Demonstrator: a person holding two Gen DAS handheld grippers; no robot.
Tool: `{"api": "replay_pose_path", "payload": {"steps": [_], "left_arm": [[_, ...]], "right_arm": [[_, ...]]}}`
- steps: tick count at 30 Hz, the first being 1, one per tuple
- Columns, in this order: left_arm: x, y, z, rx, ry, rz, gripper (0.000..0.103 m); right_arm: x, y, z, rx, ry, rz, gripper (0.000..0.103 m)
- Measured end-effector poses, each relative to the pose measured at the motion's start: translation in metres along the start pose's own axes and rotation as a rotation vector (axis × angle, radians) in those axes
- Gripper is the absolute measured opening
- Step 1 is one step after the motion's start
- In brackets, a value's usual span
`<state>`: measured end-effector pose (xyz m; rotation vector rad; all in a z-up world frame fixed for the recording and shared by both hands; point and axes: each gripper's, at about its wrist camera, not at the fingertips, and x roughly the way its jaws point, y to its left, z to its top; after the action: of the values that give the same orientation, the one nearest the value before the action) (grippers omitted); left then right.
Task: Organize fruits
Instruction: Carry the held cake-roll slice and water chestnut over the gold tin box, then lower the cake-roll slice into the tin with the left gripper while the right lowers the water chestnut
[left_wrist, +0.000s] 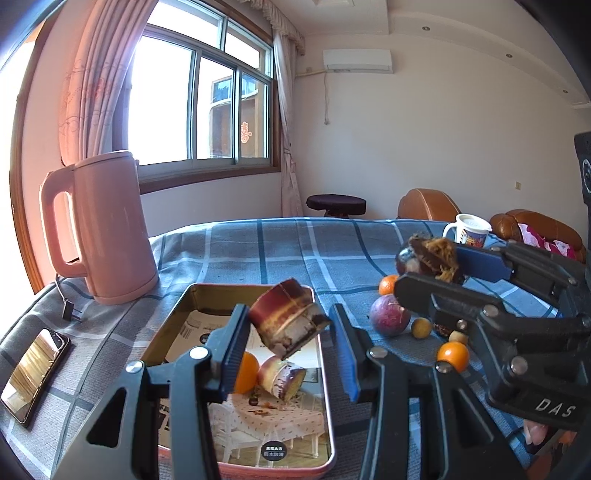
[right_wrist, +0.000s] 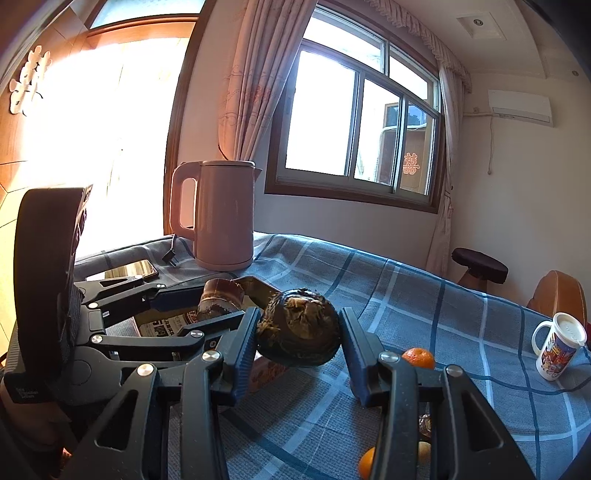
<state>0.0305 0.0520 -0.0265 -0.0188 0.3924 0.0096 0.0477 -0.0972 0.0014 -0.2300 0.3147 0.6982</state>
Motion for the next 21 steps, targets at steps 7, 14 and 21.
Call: {"api": "replay_pose_path", "payload": {"steps": [7,14,21], "left_arm": [[0.001,0.015,0.000,-0.013,0.012,0.028,0.046],[0.002,0.034,0.002,-0.034,0.030,0.066,0.046],[0.008,0.059,0.000,-0.060,0.066,0.099,0.046]], "right_arm": [[0.009,0.009,0.006,-0.023,0.009,0.023,0.046],[0.017,0.015,0.006,-0.025,0.026,0.045,0.046],[0.030,0.021,0.003,-0.022,0.057,0.068,0.046]]}}
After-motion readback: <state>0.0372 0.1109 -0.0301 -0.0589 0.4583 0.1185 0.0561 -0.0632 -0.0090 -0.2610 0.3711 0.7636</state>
